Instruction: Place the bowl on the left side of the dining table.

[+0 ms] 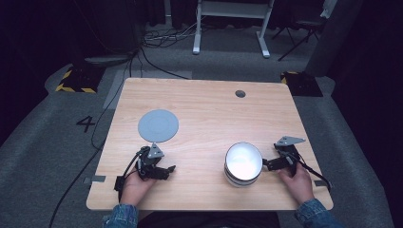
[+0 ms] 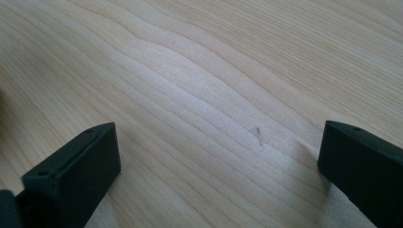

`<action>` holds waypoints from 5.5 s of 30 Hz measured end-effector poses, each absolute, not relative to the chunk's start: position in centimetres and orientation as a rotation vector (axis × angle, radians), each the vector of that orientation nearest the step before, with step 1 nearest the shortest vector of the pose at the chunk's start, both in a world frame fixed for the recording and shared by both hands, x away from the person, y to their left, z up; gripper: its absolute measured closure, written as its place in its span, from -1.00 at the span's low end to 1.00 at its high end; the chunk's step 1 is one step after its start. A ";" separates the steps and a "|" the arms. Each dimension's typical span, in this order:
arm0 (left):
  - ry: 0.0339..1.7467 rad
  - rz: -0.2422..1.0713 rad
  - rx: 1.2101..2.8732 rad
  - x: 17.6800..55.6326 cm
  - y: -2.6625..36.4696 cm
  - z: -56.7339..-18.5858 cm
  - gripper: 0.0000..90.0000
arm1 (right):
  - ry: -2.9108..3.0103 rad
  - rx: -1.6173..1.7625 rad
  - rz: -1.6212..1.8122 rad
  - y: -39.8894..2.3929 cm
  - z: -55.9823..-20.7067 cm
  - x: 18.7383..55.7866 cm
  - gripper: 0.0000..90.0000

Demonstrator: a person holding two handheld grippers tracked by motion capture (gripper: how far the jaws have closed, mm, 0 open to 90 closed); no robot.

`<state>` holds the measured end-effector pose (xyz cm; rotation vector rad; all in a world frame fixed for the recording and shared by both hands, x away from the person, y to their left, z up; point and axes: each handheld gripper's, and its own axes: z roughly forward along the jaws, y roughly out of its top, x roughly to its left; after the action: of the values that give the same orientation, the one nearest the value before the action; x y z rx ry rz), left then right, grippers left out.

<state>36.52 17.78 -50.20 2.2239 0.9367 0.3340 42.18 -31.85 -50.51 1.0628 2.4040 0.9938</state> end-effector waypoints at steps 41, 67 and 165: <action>0.961 0.290 2.117 37.0 15.7 -45.3 -0.45 | 2.404 1.062 0.994 -31.8 -50.5 42.2 -0.99; 0.858 0.273 2.034 38.0 10.5 -39.1 -0.37 | 2.404 1.061 0.994 -31.9 -50.5 42.2 -0.99; 0.573 0.211 2.343 41.6 -3.8 -33.9 0.81 | 2.401 1.068 1.002 -31.8 -50.5 42.2 -0.99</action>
<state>41.56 -3.76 -33.90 2.3434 0.5726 0.2106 42.17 -31.80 -50.50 1.0678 2.4011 1.0017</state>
